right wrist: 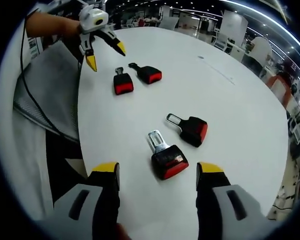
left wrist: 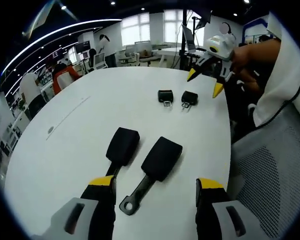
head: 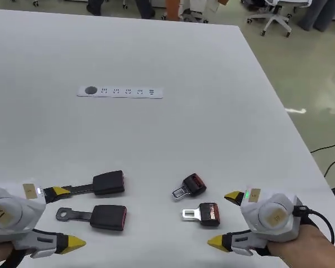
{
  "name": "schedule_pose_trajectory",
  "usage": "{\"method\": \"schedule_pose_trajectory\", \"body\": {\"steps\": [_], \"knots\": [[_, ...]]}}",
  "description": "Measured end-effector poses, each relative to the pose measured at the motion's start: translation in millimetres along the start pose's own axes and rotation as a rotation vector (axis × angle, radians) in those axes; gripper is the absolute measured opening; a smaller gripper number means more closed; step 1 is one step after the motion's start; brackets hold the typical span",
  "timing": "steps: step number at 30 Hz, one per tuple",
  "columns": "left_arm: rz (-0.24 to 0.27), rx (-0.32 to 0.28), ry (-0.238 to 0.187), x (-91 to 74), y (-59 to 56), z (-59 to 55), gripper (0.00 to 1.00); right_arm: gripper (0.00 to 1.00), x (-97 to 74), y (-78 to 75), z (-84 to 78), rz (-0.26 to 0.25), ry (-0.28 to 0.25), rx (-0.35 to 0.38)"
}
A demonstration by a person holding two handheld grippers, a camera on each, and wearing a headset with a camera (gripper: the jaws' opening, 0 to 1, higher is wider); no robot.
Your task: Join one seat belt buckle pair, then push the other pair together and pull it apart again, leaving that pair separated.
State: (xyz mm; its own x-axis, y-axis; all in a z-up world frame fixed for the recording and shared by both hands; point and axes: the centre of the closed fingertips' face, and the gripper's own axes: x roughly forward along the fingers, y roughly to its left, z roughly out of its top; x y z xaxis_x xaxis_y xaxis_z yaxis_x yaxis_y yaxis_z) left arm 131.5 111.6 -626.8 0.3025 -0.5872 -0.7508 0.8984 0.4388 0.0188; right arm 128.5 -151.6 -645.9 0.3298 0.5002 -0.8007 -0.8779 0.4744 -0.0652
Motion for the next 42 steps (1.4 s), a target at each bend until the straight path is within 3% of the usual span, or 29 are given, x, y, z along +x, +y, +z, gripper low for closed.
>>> {"method": "schedule_pose_trajectory", "body": {"steps": [5,11,16,26,33,36,42], "knots": [[-0.025,0.096,0.058,12.3,1.7,-2.1,0.62,0.58,6.5,-1.0,-1.4,0.020,0.016,-0.038],[-0.051,0.140,0.064,25.2,3.9,2.2,0.60,0.54,11.2,-2.6,-1.8,0.044,0.032,-0.064],[-0.093,0.192,0.105,36.6,3.8,-0.8,0.55,0.47,18.8,-1.0,-5.3,0.081,0.059,-0.084],[-0.134,0.227,0.132,49.2,9.4,-3.9,0.51,0.47,28.2,-5.9,-9.8,0.094,0.097,-0.121],[-0.197,0.272,0.150,59.4,-2.1,-5.9,0.41,0.45,37.4,-5.7,-11.8,0.120,0.138,-0.180],[-0.200,0.292,0.165,63.3,-3.2,-7.9,0.40,0.43,40.0,-5.5,-13.2,0.127,0.163,-0.227],[-0.202,0.314,0.173,66.7,-2.2,-8.4,0.37,0.37,43.4,-6.6,-14.9,0.148,0.182,-0.245]]}}
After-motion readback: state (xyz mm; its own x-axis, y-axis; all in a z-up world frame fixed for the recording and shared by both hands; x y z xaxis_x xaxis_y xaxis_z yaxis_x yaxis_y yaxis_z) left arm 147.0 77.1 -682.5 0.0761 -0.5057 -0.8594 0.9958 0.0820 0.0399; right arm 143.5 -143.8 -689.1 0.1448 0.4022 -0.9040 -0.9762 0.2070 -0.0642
